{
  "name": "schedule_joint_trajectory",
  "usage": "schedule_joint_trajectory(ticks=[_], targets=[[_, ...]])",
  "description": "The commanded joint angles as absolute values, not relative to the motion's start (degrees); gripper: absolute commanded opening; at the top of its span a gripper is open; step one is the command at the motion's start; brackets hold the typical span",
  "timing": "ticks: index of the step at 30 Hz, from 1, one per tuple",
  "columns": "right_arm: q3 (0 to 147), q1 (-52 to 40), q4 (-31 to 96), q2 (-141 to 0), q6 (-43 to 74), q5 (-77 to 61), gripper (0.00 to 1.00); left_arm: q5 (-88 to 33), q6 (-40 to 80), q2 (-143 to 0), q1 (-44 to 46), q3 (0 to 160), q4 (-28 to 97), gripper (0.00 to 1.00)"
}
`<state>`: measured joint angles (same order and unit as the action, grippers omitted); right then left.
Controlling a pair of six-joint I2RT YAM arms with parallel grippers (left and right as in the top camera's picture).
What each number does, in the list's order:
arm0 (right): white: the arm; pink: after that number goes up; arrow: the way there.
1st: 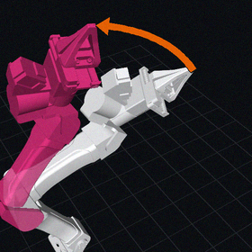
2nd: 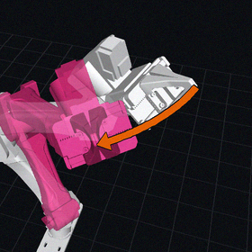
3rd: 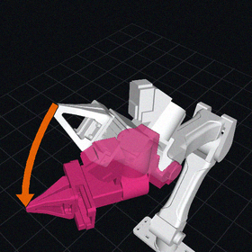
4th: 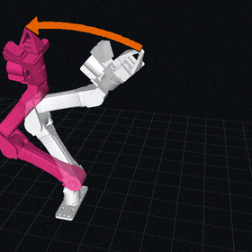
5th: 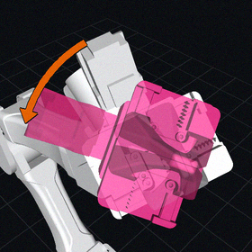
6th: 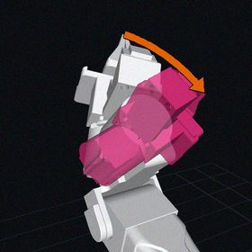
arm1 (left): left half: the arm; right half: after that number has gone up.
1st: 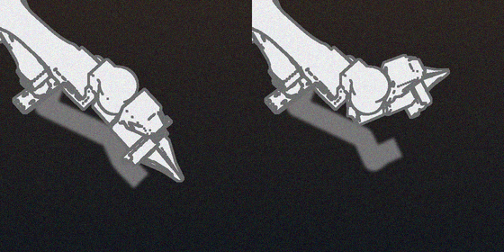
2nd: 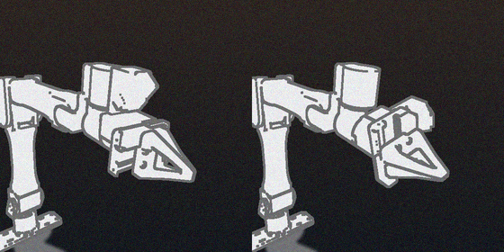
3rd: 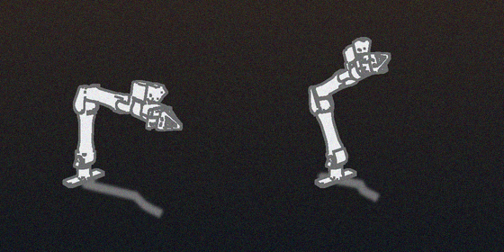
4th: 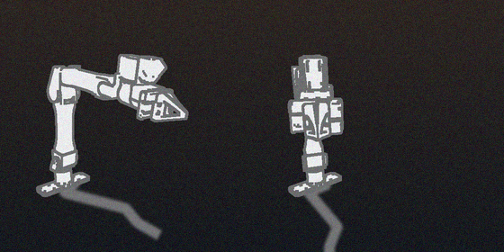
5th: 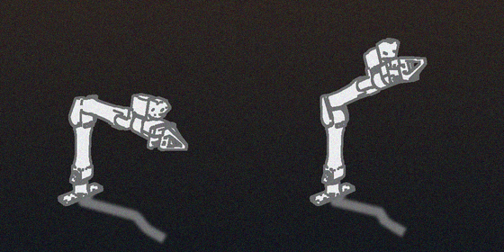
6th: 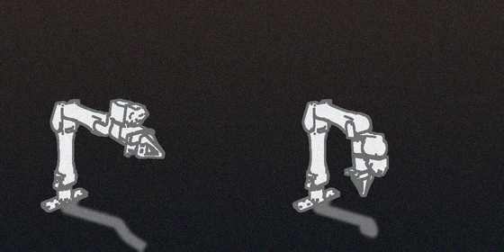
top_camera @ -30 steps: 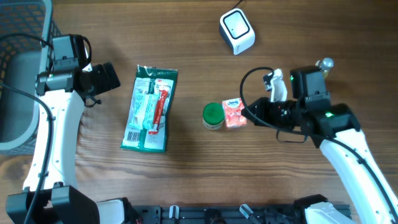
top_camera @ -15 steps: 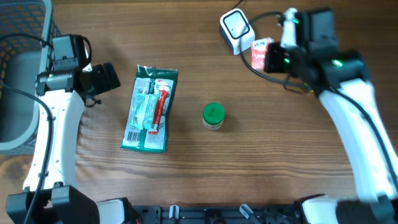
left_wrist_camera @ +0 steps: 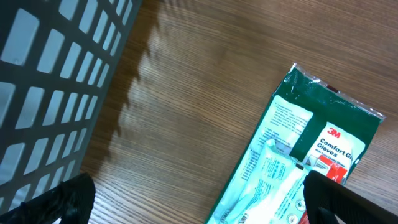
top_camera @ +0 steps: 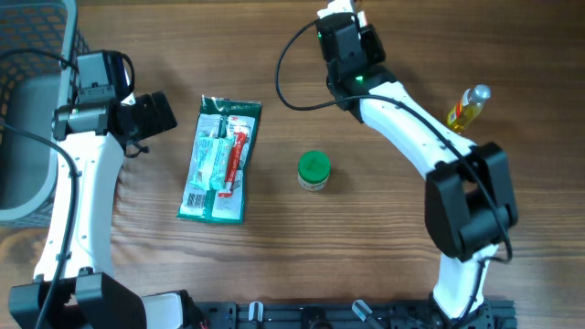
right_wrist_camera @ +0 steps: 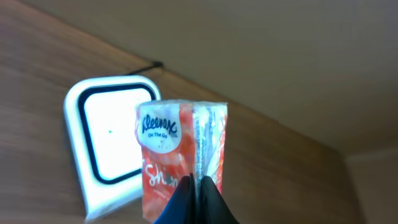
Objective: Scan the item barcode
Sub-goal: 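Carry the tissue pack with the right gripper up to the scanner, then bring the tissue pack back down toward the right table area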
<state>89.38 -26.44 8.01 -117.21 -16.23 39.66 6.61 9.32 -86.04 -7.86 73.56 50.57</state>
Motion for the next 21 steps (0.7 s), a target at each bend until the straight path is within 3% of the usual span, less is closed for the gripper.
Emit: schedule_joint_trajectory(ticks=[1, 11, 15, 18, 21], targets=[[89.93, -26.5, 3.81, -120.2, -19.25, 43.48, 0.04, 7.14, 9.85, -86.26, -8.05, 73.6, 50.41, 1.0], [89.89, -25.76, 0.95, -121.86, -15.81, 40.34, 0.04, 7.14, 9.85, -86.26, -8.05, 73.6, 50.41, 1.0], [89.91, -26.3, 5.23, -113.06, -14.52, 42.41, 0.04, 7.14, 9.85, -86.26, -8.05, 73.6, 50.41, 1.0], [89.91, -26.35, 19.09, -101.49, -3.95, 38.44, 0.04, 7.14, 9.85, -86.26, -8.05, 73.6, 50.41, 1.0], [89.91, -25.8, 37.56, -89.71, 9.82, 24.62, 0.04, 7.14, 9.85, -86.24, -8.05, 73.6, 50.41, 1.0]])
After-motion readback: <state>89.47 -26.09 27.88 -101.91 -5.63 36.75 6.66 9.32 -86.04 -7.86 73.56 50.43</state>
